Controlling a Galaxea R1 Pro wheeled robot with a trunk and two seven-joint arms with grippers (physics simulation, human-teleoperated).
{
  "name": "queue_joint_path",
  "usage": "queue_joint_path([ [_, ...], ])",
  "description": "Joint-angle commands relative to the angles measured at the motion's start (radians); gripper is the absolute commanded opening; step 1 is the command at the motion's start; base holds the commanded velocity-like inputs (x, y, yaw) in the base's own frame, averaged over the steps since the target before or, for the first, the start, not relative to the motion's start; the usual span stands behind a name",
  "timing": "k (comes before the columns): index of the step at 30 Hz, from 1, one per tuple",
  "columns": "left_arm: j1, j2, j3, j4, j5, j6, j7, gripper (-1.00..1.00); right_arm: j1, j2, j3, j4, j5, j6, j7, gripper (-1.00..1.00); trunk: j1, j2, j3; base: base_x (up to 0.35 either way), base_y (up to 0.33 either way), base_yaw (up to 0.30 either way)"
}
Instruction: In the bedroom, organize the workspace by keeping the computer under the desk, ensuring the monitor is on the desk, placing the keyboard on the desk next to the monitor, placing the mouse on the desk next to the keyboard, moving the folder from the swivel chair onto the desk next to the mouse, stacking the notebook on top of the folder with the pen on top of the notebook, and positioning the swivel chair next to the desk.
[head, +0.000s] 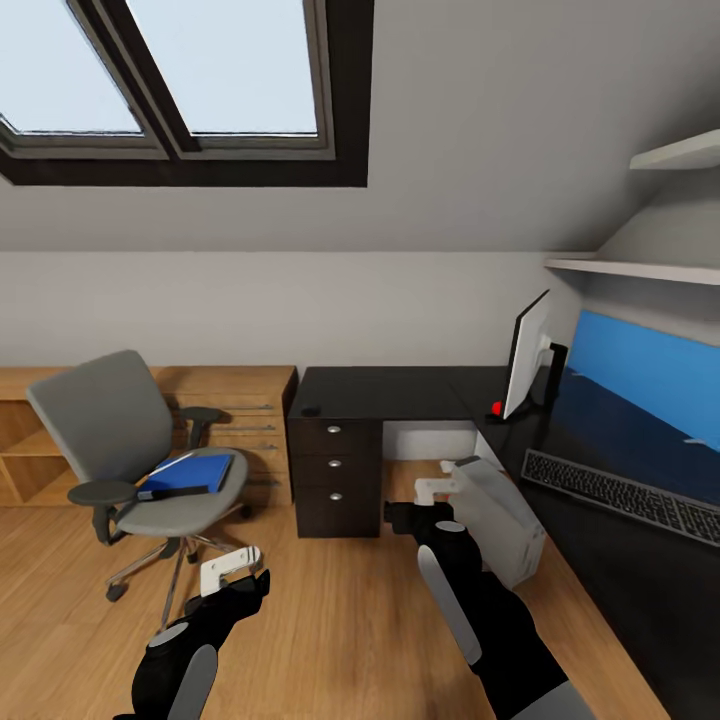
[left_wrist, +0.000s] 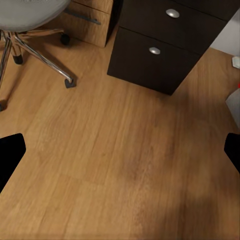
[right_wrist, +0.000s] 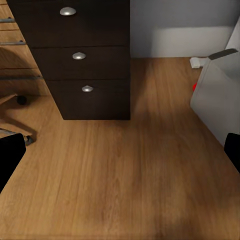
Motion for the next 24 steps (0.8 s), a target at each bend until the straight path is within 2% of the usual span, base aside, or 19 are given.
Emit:
queue_joint_path([
  [1, -0.001, 0.000, -0.001, -0.001, 0.011, 0.002, 0.010, 1.00, -0.001, 0.000, 0.002, -0.001, -0.011, 0.002, -0.010, 1.00, -0.004, 0.007, 0.002, -0.003, -0.008, 0.000],
  [17, -0.001, 0.000, -0.001, 0.005, 0.007, 0.000, 0.015, 1.00, -0.001, -0.001, 0.002, -0.001, -0.011, 0.002, -0.010, 1.00, -0.065, 0.119, 0.052, -0.001, -0.001, 0.000],
  [24, -0.001, -0.001, -0.002, 0.005, 0.009, -0.002, 0.104, 1.00, -0.001, -0.002, 0.002, -0.002, -0.010, 0.002, -0.010, 1.00, -0.092, 0.168, 0.074, 0.000, 0.000, 0.000],
])
